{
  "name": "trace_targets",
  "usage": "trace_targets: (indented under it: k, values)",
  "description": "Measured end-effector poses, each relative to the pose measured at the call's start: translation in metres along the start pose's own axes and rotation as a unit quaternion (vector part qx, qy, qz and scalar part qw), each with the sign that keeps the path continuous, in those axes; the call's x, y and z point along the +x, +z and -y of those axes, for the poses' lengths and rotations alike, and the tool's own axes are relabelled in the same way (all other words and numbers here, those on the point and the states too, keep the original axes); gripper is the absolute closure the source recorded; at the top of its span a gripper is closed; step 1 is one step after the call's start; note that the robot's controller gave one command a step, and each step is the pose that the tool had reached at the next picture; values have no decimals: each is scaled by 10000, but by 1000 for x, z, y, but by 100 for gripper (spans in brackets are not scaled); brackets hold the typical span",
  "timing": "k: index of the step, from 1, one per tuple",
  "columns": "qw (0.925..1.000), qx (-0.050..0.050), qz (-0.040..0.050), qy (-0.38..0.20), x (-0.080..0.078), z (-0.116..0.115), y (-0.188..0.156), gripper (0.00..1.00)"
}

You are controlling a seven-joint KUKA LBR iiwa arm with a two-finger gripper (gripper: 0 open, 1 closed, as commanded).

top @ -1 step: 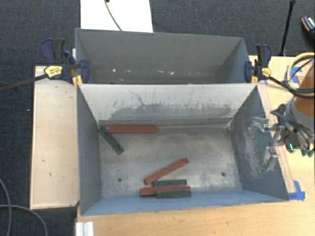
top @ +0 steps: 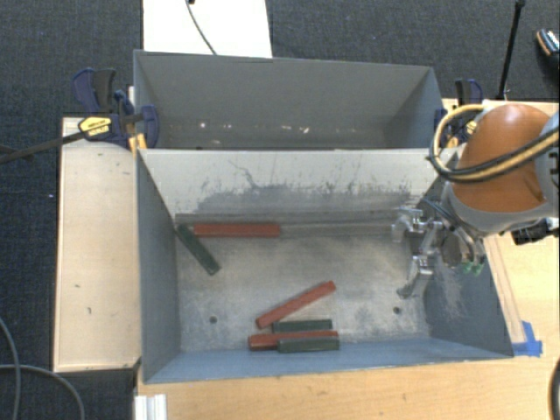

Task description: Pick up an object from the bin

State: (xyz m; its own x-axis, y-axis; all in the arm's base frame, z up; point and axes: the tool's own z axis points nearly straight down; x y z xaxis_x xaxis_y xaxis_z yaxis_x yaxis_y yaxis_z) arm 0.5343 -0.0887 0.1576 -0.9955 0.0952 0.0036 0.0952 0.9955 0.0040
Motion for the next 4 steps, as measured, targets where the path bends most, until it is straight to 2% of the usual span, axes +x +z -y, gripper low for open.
trace_targets:
  k: [1, 2, 3, 4]
  values:
    - [9995, 7, -6, 314, 57, -95, 91, 0]
    - [10000, -4, 38, 87, 46, -164, 88, 0]
    - [10000, 18, 26, 89, 46, -159, 88, 100]
    - [10000, 5, 71, 10, 33, -162, -59, 100]
